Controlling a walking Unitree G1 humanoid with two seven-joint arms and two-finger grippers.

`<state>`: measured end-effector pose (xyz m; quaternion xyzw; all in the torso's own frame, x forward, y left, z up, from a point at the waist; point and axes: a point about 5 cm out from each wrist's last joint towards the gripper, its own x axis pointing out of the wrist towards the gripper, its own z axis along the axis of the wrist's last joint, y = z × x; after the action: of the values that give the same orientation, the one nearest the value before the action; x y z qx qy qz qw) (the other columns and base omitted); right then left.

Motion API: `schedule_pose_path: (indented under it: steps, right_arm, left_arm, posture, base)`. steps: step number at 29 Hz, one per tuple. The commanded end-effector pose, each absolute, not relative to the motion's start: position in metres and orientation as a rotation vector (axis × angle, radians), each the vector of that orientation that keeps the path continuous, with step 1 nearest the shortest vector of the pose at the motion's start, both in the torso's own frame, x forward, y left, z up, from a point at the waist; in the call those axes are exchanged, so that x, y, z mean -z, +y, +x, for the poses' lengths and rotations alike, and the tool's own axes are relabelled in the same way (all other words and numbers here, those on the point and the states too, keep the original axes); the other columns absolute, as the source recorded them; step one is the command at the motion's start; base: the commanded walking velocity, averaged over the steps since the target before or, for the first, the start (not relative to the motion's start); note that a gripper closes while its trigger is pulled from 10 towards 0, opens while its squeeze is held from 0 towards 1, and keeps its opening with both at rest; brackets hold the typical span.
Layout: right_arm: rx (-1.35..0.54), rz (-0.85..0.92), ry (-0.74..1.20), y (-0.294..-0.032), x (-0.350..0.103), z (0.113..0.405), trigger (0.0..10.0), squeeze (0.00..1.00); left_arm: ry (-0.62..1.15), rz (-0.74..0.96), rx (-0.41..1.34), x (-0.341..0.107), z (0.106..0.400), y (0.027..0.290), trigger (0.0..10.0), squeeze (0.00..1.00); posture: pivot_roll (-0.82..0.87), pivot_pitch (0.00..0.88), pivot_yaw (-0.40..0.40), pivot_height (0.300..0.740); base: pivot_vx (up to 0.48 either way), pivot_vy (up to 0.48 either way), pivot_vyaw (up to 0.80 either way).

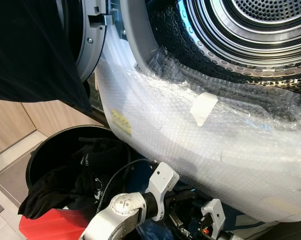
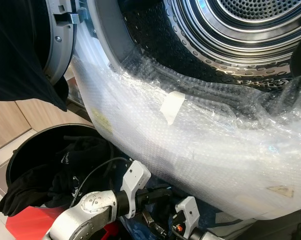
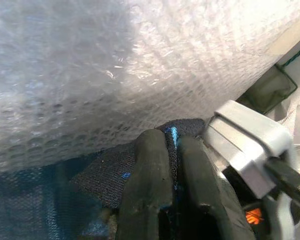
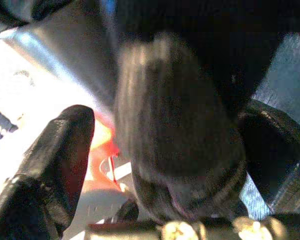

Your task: Clothes washing

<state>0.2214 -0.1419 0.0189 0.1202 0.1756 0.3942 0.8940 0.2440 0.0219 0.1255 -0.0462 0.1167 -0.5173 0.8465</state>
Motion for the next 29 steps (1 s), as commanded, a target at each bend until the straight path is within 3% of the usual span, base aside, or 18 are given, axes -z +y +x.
schedule_pose_path:
  steps: [1,2,4,29]
  right_arm:
    - [-0.798,0.262,0.383,-0.144,-0.017,0.221,10.0,0.00]
    - [-0.812,0.266,0.380,-0.141,-0.017,0.220,6.1,0.00]
    - [-0.818,0.266,0.384,-0.139,-0.017,0.220,0.0,0.00]
    - [-0.886,0.179,0.426,-0.130,-0.011,0.222,0.0,0.00]
  left_arm:
    - [0.237,-0.085,1.089,-0.126,0.244,0.021,10.0,0.00]
    - [0.235,-0.087,1.086,-0.126,0.245,0.021,10.0,0.00]
    - [0.229,-0.086,1.087,-0.128,0.245,0.021,10.0,0.00]
    - [0.213,-0.077,1.061,-0.129,0.249,0.025,10.0,0.00]
  posture:
    - [0.05,0.069,-0.077,0.740]
    - [0.06,0.063,-0.077,0.740]
    - [0.06,0.063,-0.077,0.740]
    - [0.06,0.055,-0.077,0.740]
  base:
    - [0.000,0.000,0.00]
    - [0.000,0.000,0.00]
    - [0.000,0.000,0.00]
    - [0.000,0.000,0.00]
